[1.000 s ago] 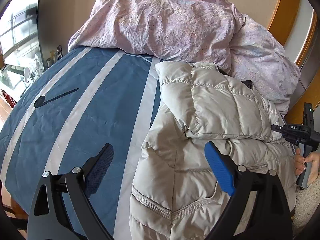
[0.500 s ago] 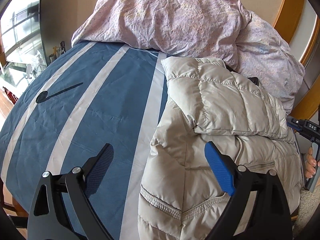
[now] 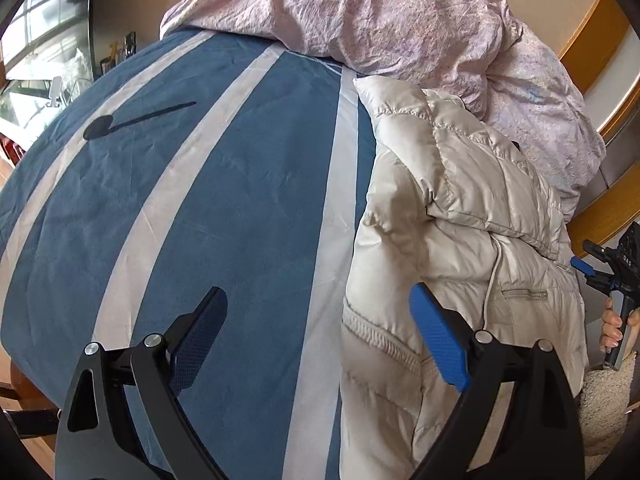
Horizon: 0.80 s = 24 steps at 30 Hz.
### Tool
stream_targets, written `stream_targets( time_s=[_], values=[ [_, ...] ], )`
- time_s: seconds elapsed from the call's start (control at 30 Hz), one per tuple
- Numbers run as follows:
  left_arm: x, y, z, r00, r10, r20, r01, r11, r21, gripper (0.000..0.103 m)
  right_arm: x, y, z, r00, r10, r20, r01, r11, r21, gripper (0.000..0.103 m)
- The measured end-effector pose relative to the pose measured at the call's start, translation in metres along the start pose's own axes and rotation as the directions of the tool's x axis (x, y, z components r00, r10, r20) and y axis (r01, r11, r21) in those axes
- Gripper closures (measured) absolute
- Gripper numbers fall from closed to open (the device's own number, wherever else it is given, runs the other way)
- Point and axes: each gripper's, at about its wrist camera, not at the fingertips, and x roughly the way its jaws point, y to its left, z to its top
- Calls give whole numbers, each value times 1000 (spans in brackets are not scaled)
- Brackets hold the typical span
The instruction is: Fold large clothes
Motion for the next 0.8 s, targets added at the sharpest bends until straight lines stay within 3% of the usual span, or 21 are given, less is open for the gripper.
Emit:
stream_targets(
  time_s=[0.07,0.23,0.43,0.6,0.8],
  values=[
    [0,4,-6,999,-36,-25,36,999,-10,10,-28,-19,-14,1000,-12,20,12,1000,25,19],
    [-1,10,-21,992,-117,-57,115,993,-27,10,-89,-90,-52,997,-74,38,68,987,145,18],
    [0,10,-34,982,-172,-83,169,985,-46,10,-112,-156,-101,994,-108,12,100,955,279,18],
    [-1,6,-42,978,-188,-94,185,982,-44,10,-111,-190,-128,999,-46,-14,48,939,341,18],
    [0,2,-52,948,-297,-118,286,953,-96,12,-97,-190,-135,998,46,-36,-31,943,331,18]
  ],
)
